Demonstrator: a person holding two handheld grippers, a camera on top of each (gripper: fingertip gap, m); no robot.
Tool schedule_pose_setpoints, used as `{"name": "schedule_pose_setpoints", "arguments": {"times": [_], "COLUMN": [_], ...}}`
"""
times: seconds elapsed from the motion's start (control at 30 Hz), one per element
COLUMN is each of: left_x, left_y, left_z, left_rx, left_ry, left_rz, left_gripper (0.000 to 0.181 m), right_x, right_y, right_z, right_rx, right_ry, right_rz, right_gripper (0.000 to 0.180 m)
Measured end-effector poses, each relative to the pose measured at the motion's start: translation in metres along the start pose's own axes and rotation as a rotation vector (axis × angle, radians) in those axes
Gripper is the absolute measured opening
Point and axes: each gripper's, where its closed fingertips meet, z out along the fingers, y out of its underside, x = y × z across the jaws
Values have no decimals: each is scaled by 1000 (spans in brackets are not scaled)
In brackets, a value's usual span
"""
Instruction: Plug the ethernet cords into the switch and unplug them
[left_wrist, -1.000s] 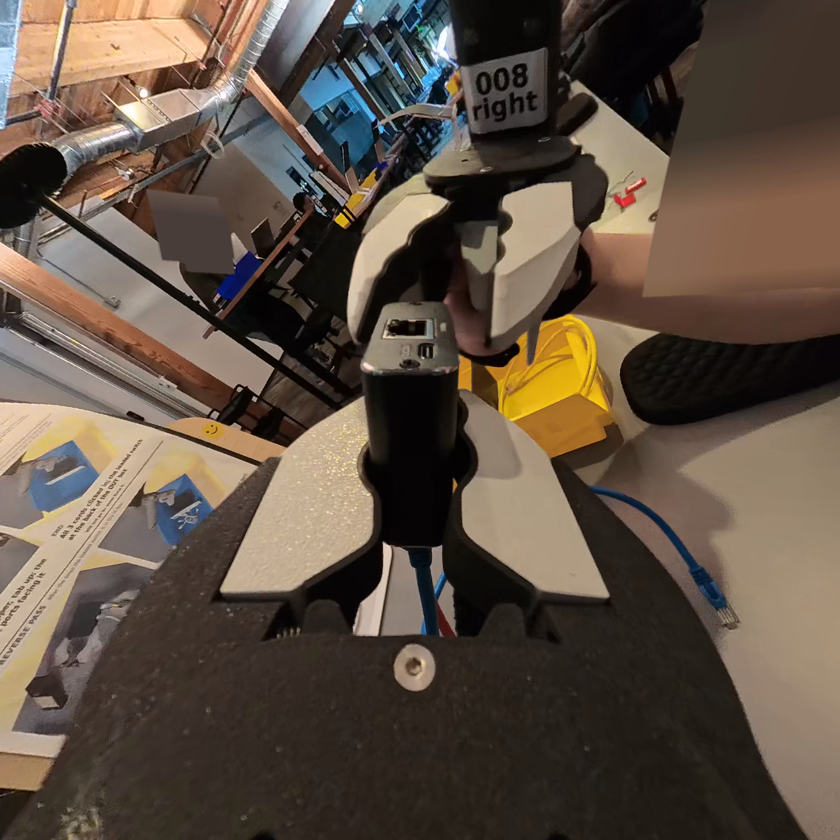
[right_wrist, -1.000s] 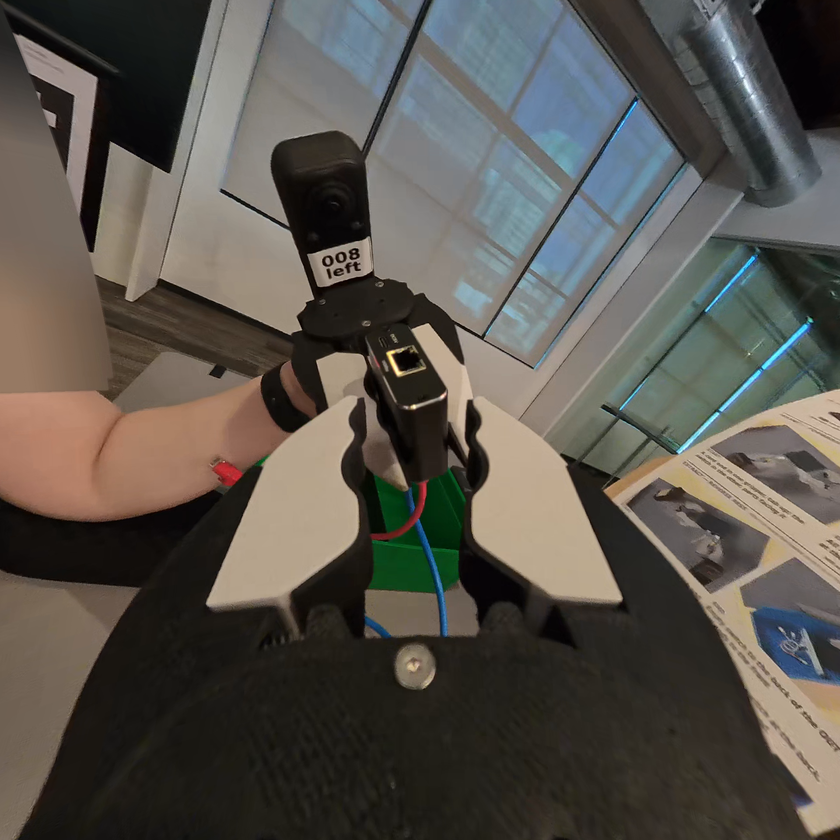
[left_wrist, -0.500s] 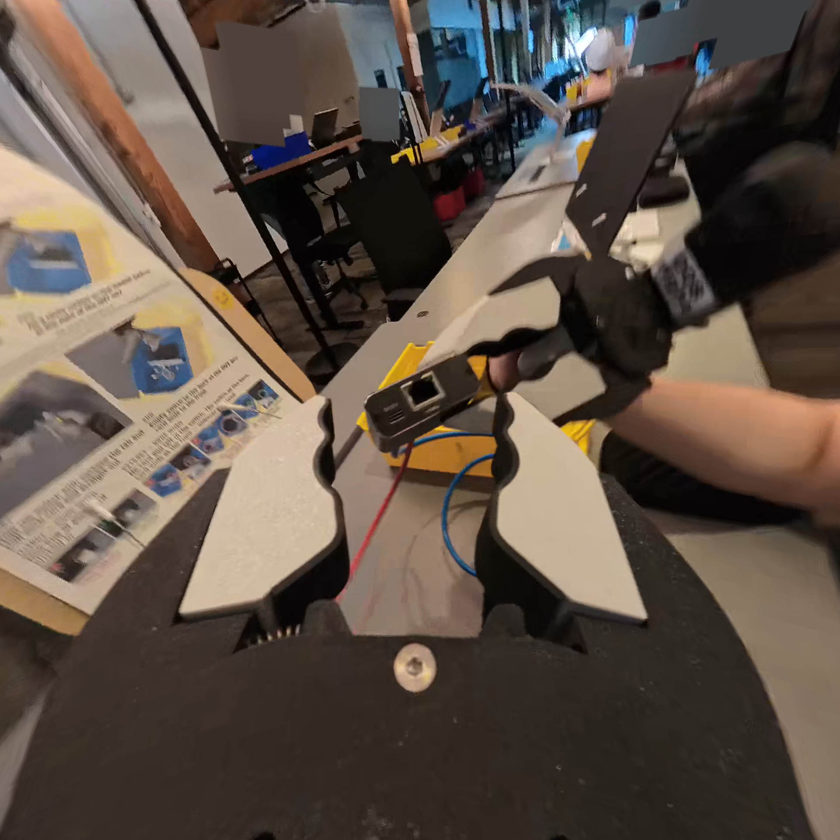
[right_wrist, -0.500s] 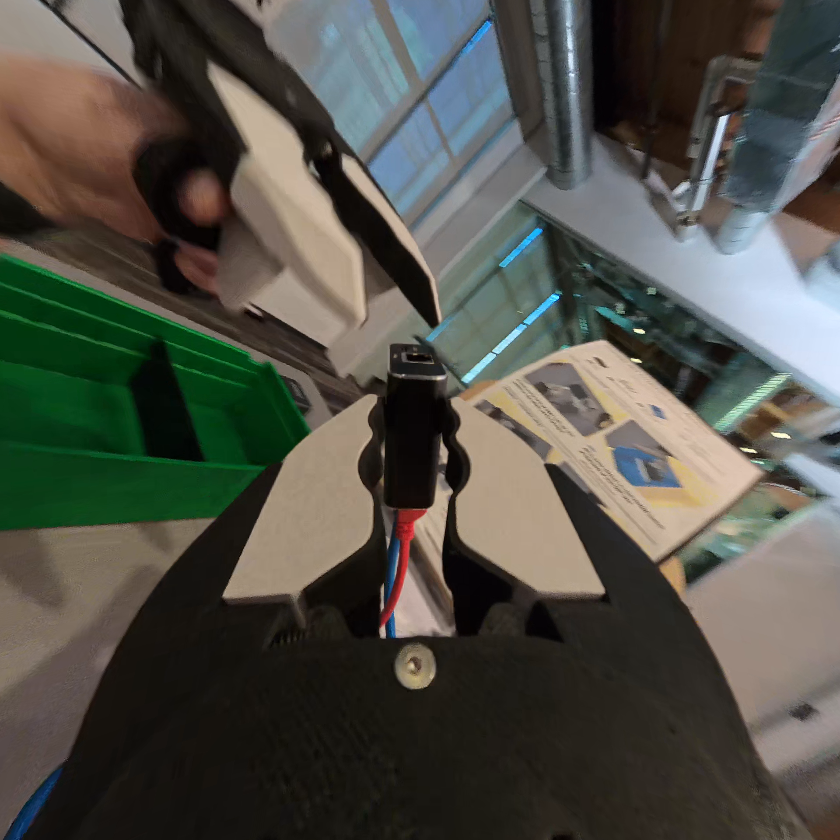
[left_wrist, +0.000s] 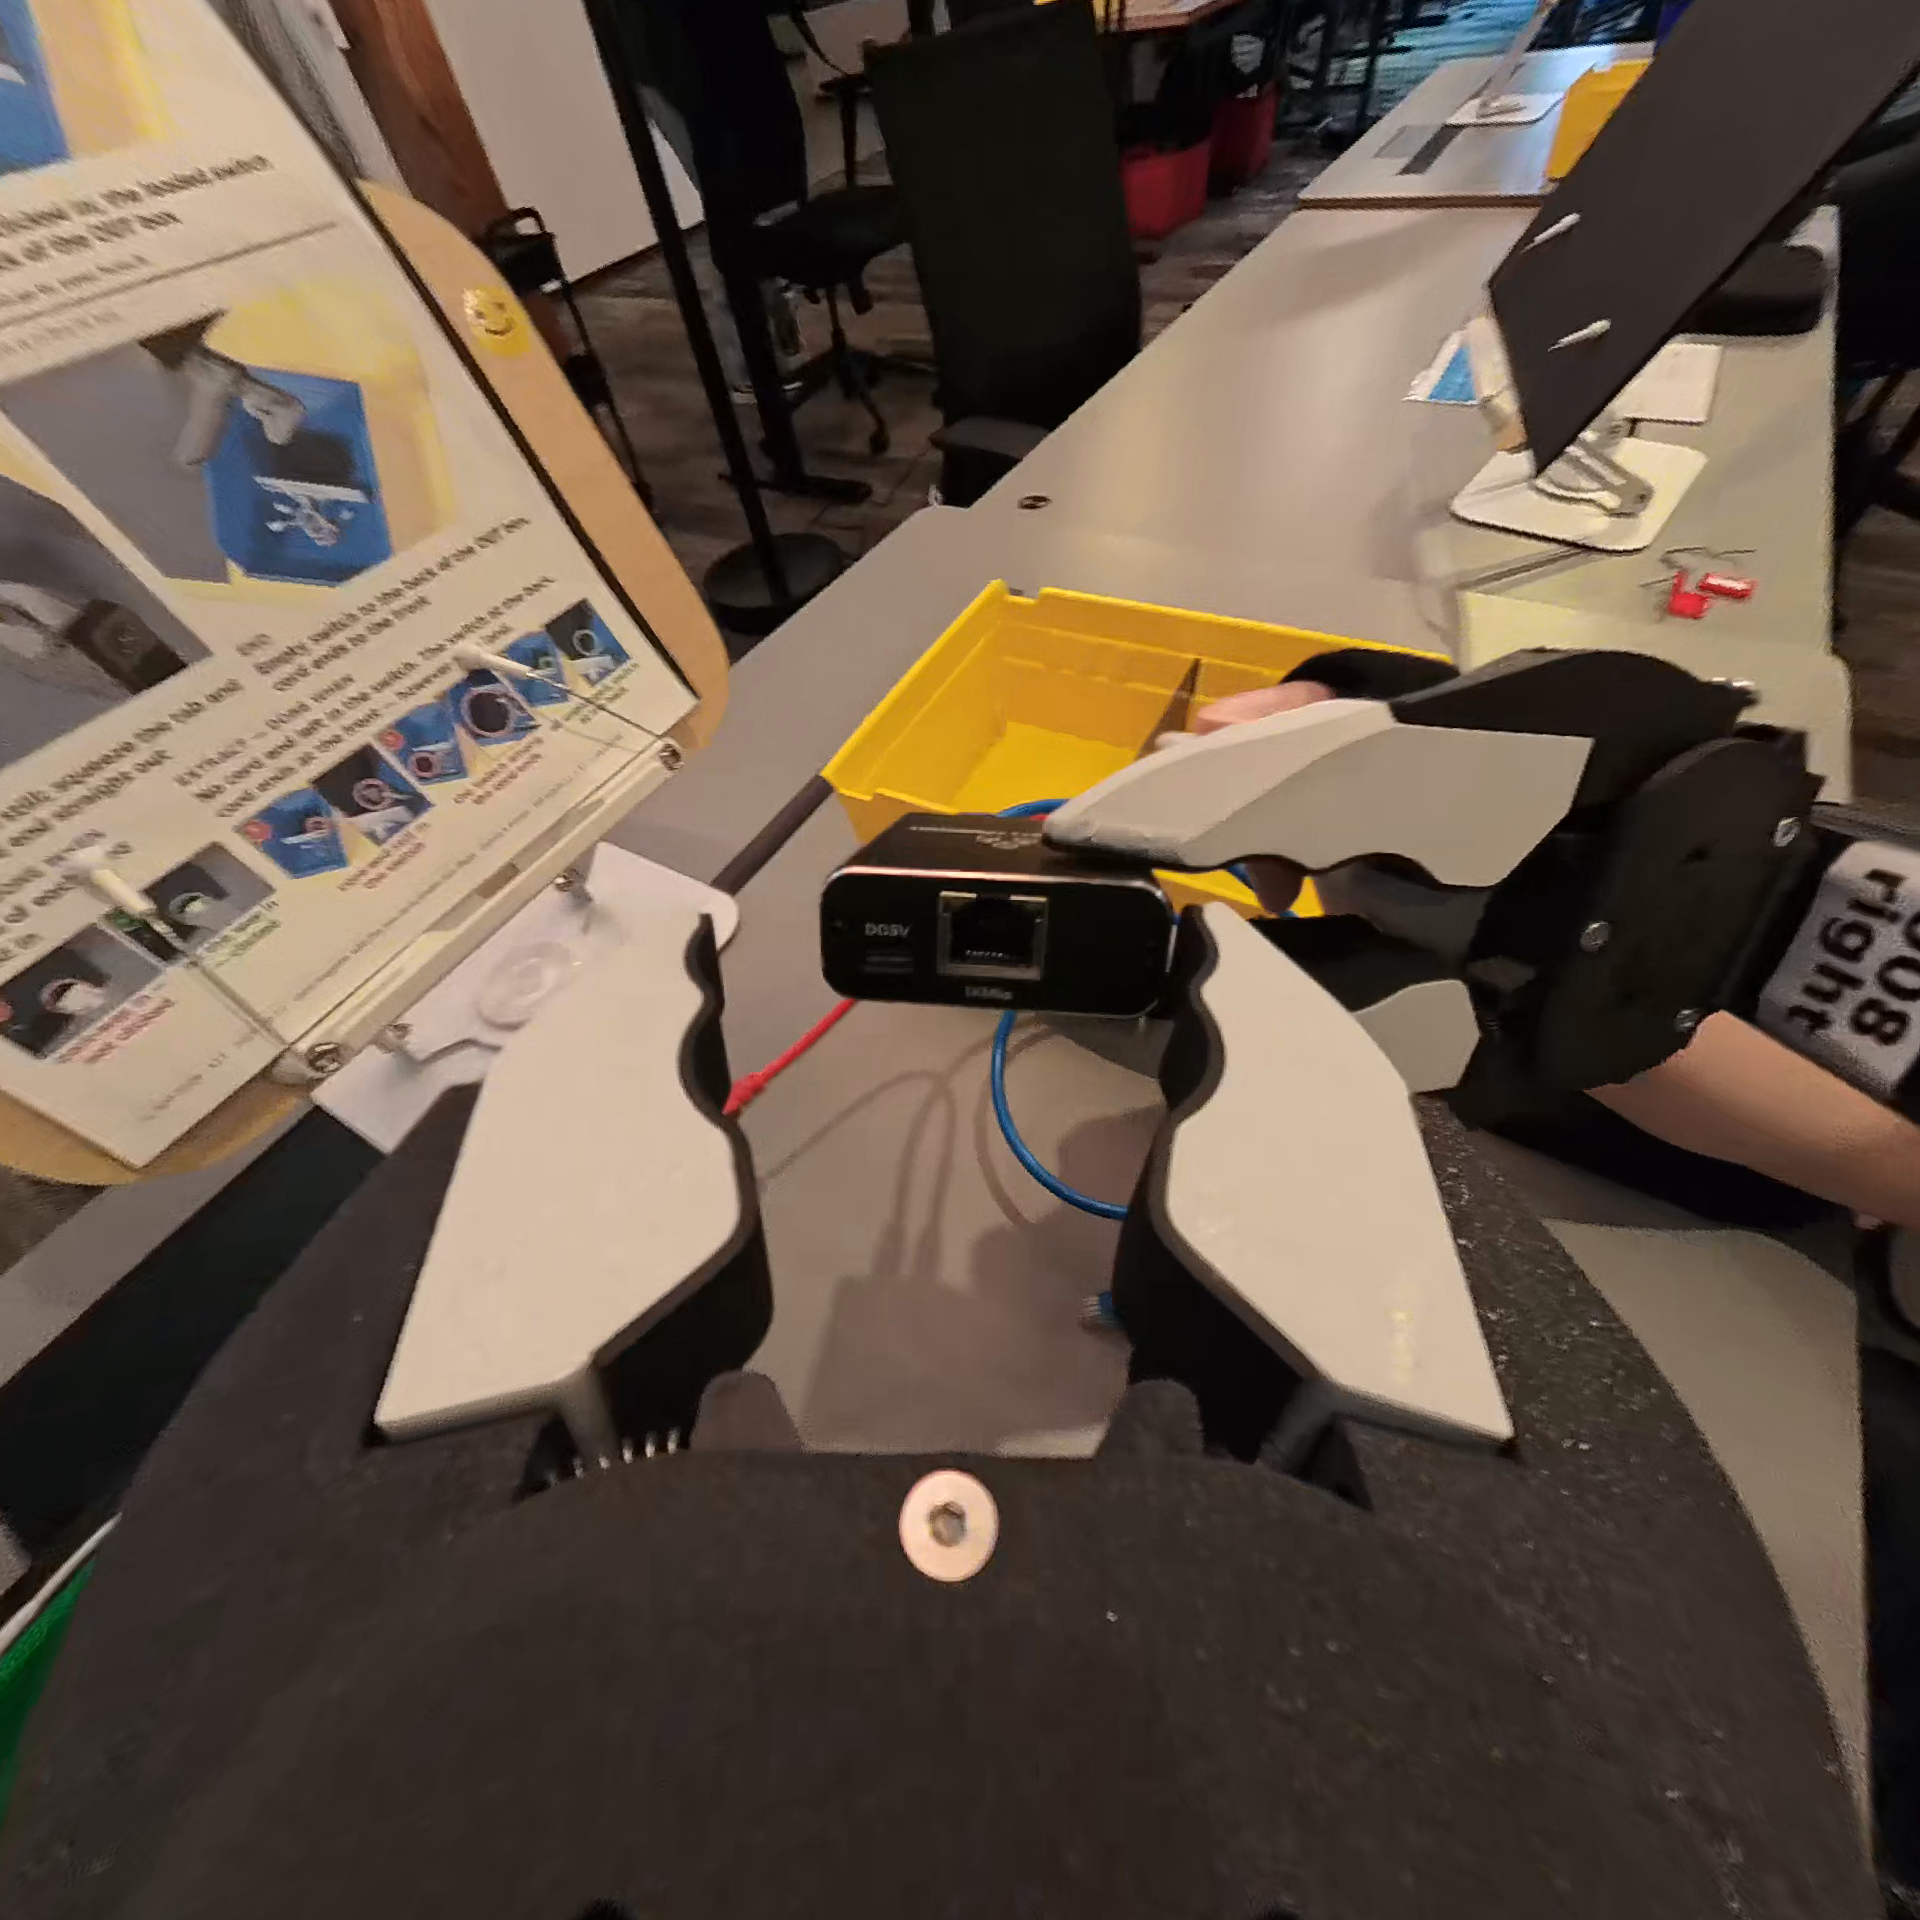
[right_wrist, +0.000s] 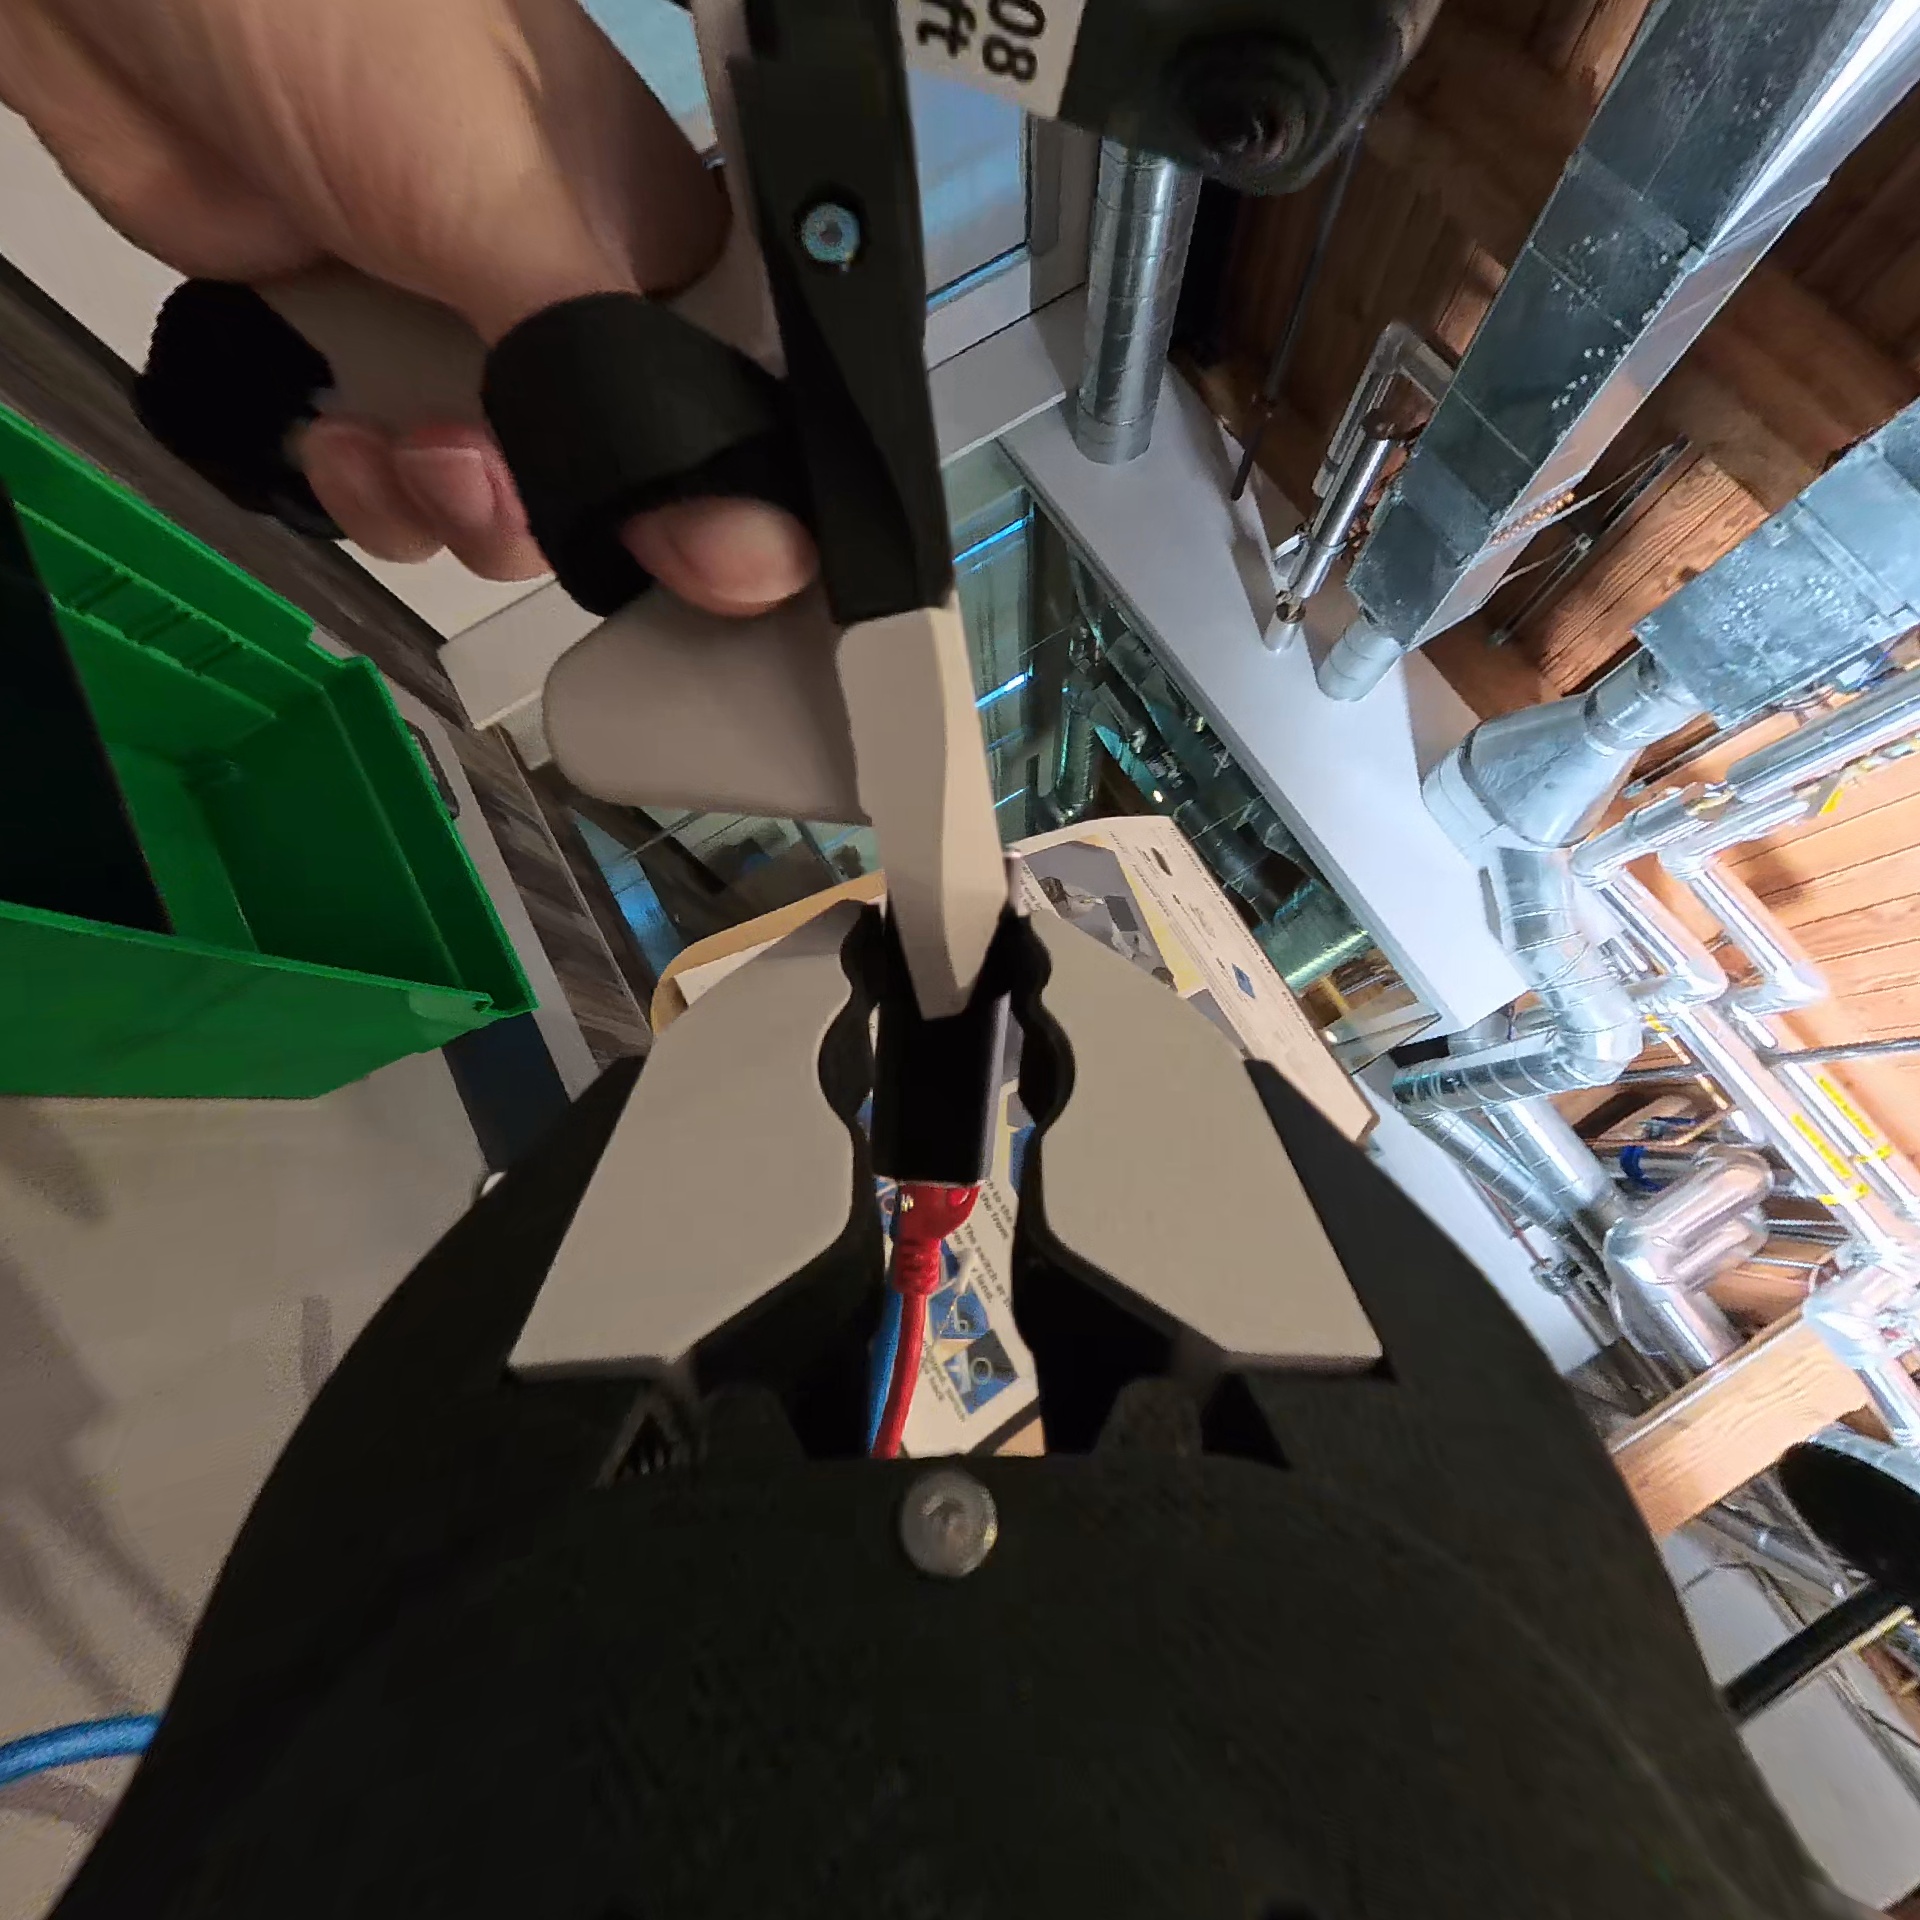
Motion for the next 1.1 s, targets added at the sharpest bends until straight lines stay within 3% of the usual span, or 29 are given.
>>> {"name": "schedule_pose_setpoints", "arguments": {"times": [0.1, 0.53, 0.93, 1.03, 1.1], "left_x": [8, -1, -7, -7, -9], "left_y": [0, 6, -6, -8, -7], "left_z": [3, 0, -18, -19, -20], "left_rx": [10, -23, 66, 82, 87], "left_ry": [79, 145, 162, 167, 172], "left_rz": [16, -29, -77, -69, -58], "left_gripper": [63, 62, 62, 62, 62], "right_x": [-5, -20, -46, -50, -43], "right_y": [0, 6, 36, 39, 46], "right_z": [0, 3, 15, 15, 15], "right_rx": [13, 66, -1, -35, -96], "right_ry": [-4, -38, -139, -176, -157], "right_rz": [-18, 33, 308, 324, 288], "right_gripper": [24, 38, 47, 14, 11]}}
